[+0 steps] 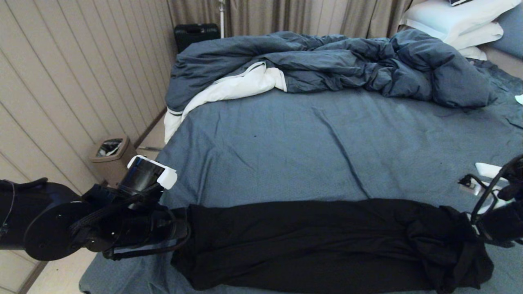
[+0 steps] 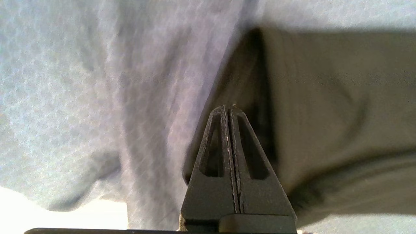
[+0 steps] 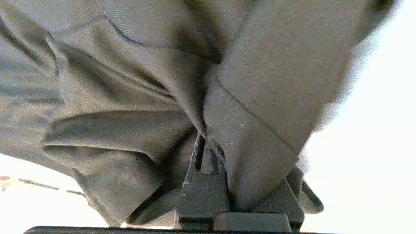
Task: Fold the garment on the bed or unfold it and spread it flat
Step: Fold the black T-shirt
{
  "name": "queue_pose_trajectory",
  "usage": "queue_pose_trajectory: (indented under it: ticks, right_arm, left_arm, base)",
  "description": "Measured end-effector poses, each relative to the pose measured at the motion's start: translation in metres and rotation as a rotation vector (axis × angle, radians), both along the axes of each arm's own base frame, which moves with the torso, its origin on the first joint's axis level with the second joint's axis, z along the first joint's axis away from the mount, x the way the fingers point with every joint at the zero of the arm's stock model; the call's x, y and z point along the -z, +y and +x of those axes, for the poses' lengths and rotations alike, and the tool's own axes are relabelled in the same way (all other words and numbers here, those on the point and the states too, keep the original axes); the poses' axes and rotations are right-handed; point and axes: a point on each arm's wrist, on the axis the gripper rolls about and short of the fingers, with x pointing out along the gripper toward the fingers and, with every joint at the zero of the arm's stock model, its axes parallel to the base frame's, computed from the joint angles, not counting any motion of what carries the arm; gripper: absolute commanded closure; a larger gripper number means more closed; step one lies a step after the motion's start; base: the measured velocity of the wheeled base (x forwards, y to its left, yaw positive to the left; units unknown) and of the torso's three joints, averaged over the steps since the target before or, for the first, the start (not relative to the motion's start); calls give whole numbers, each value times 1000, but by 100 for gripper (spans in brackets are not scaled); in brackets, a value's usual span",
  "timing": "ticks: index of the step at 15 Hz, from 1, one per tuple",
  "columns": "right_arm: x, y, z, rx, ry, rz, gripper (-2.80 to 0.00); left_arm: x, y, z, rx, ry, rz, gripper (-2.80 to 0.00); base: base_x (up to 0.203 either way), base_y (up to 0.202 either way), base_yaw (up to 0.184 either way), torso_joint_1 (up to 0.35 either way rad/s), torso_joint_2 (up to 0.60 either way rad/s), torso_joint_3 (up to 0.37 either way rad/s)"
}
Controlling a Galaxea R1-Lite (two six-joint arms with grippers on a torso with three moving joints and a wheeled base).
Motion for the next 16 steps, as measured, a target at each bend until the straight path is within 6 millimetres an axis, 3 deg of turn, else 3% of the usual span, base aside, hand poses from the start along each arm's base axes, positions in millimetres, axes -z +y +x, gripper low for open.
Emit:
queue_pose_trajectory:
  ticks: [4, 12, 16]
  right_arm:
    - [-17, -40, -6, 109, -72, -59, 0]
    - [-24, -137, -22, 337, -132, -141, 0]
    - [-36, -174, -34, 414, -123, -146, 0]
  left_arm:
    - [1, 0, 1, 0, -20, -11, 0]
    - [2, -1, 1, 3, -13, -7, 0]
    - [3, -2, 2, 2, -10, -6, 0]
  base:
    - [0, 0, 0, 0, 0, 0]
    - [0, 0, 0, 0, 0, 0]
    - [0, 0, 0, 0, 0, 0]
